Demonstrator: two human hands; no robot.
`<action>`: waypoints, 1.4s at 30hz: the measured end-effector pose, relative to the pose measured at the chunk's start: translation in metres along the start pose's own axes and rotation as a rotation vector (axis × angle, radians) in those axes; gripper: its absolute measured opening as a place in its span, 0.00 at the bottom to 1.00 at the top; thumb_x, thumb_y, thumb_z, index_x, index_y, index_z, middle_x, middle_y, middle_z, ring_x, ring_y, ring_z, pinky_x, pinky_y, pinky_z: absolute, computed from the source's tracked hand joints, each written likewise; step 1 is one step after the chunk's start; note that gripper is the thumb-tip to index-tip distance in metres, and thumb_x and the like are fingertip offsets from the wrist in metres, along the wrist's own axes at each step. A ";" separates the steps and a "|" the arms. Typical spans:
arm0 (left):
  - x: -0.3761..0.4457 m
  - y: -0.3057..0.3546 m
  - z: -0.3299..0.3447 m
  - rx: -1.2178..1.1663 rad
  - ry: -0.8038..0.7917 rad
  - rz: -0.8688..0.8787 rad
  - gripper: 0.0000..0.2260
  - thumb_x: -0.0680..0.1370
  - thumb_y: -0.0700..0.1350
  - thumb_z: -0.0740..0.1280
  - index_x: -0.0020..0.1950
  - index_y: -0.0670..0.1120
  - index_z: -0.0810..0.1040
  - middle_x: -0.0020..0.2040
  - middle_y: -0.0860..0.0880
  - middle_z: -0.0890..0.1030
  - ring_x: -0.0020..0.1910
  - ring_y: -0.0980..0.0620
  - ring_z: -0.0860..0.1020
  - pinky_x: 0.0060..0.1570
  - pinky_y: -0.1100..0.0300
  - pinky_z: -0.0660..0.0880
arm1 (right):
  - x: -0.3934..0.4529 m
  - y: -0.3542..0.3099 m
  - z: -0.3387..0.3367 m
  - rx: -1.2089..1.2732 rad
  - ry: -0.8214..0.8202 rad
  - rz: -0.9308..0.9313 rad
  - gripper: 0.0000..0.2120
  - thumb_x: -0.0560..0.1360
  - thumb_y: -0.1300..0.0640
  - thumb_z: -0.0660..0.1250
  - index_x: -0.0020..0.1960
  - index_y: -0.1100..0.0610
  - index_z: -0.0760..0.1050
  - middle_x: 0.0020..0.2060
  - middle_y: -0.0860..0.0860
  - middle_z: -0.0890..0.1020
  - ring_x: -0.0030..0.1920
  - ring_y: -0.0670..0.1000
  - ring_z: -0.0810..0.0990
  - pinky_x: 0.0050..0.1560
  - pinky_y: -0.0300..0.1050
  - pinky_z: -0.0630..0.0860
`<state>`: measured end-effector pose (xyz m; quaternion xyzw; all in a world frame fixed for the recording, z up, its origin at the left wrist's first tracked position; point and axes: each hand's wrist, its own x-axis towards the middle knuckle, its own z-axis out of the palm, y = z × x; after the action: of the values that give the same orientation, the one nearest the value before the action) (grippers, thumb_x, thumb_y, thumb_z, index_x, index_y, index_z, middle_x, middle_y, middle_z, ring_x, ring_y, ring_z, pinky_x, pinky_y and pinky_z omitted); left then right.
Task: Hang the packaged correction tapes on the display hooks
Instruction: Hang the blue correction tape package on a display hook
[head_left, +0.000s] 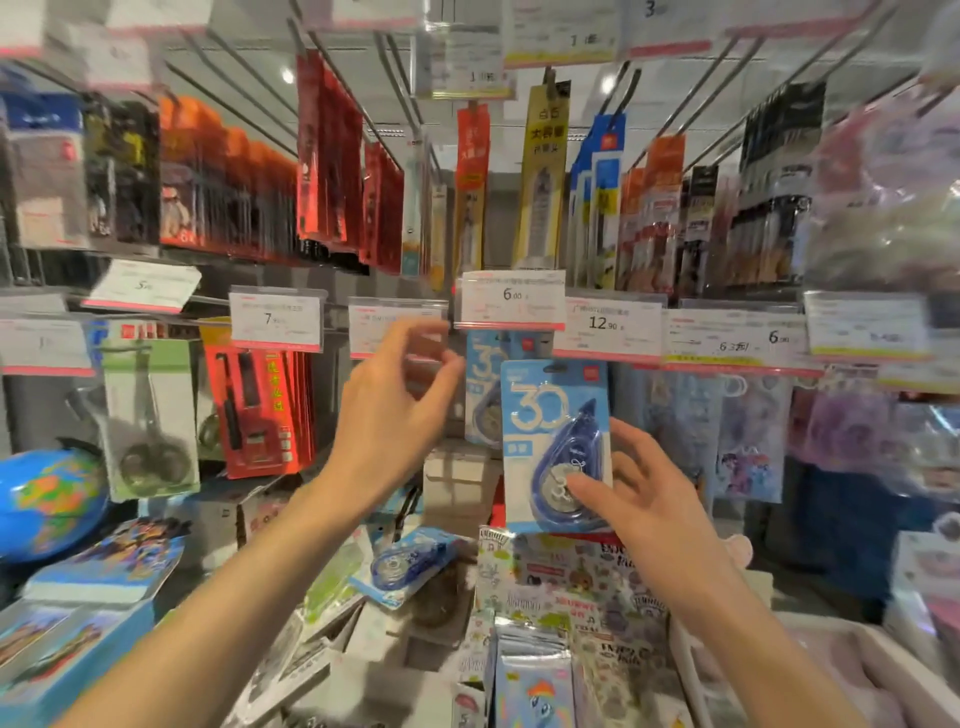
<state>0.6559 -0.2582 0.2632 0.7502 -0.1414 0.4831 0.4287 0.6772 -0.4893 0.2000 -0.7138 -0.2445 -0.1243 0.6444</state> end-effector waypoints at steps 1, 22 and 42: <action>0.007 0.005 0.000 0.002 0.007 0.032 0.14 0.78 0.45 0.70 0.62 0.52 0.74 0.46 0.56 0.83 0.43 0.58 0.83 0.46 0.56 0.81 | 0.001 -0.002 0.001 -0.004 -0.012 -0.010 0.27 0.76 0.57 0.72 0.71 0.44 0.68 0.56 0.40 0.85 0.55 0.41 0.84 0.54 0.42 0.82; 0.034 0.006 -0.014 0.063 -0.015 0.211 0.10 0.80 0.44 0.68 0.61 0.48 0.82 0.52 0.56 0.82 0.48 0.57 0.81 0.45 0.50 0.81 | 0.026 -0.031 0.036 -0.066 0.008 -0.074 0.28 0.78 0.54 0.71 0.75 0.47 0.66 0.61 0.39 0.80 0.56 0.34 0.81 0.57 0.40 0.80; -0.038 -0.060 0.015 -0.038 -0.116 -0.006 0.20 0.80 0.45 0.68 0.70 0.57 0.72 0.60 0.57 0.78 0.54 0.62 0.80 0.51 0.65 0.78 | 0.044 0.006 0.055 -0.119 0.043 -0.051 0.28 0.79 0.49 0.69 0.76 0.46 0.64 0.66 0.43 0.78 0.61 0.41 0.81 0.62 0.43 0.79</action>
<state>0.6838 -0.2425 0.1980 0.7690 -0.1731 0.4348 0.4354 0.7098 -0.4270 0.2091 -0.7417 -0.2411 -0.1704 0.6023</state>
